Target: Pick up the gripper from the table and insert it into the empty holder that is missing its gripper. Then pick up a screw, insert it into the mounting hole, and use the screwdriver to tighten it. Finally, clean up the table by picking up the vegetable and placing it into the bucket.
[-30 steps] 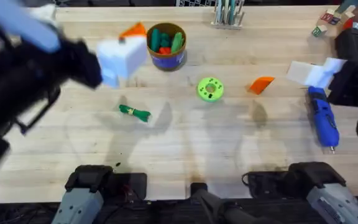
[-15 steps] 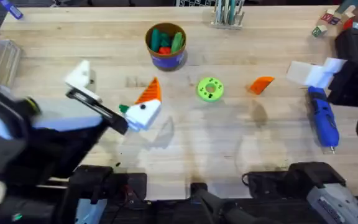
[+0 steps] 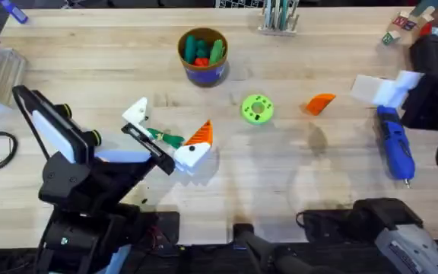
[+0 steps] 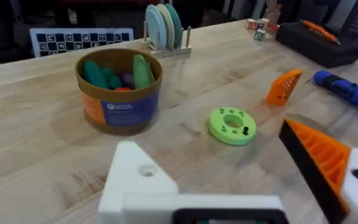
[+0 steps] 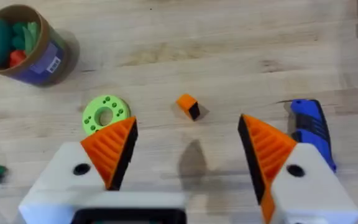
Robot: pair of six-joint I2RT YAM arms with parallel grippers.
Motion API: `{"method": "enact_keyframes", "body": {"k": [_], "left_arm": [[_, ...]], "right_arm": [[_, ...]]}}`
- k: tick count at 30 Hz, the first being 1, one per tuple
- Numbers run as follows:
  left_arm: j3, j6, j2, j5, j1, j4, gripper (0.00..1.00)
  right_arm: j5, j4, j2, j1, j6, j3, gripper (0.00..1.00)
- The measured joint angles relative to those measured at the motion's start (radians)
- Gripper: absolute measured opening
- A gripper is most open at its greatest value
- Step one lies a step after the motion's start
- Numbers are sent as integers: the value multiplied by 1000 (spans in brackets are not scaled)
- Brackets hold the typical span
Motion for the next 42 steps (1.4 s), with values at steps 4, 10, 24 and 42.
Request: {"method": "enact_keyframes", "body": {"k": [4, 10, 24, 42], "left_arm": [[0, -3, 0, 1, 0, 0, 985], [0, -7, 0, 1, 0, 0, 986], [0, -6, 0, 1, 0, 0, 987], [-31, 25, 3, -16, 0, 80, 985]], "right_arm": [[0, 0, 0, 0, 0, 0, 991], [0, 0, 0, 0, 0, 0, 991], [0, 0, 0, 0, 0, 0, 991], [0, 10, 0, 0, 0, 0, 991]]}}
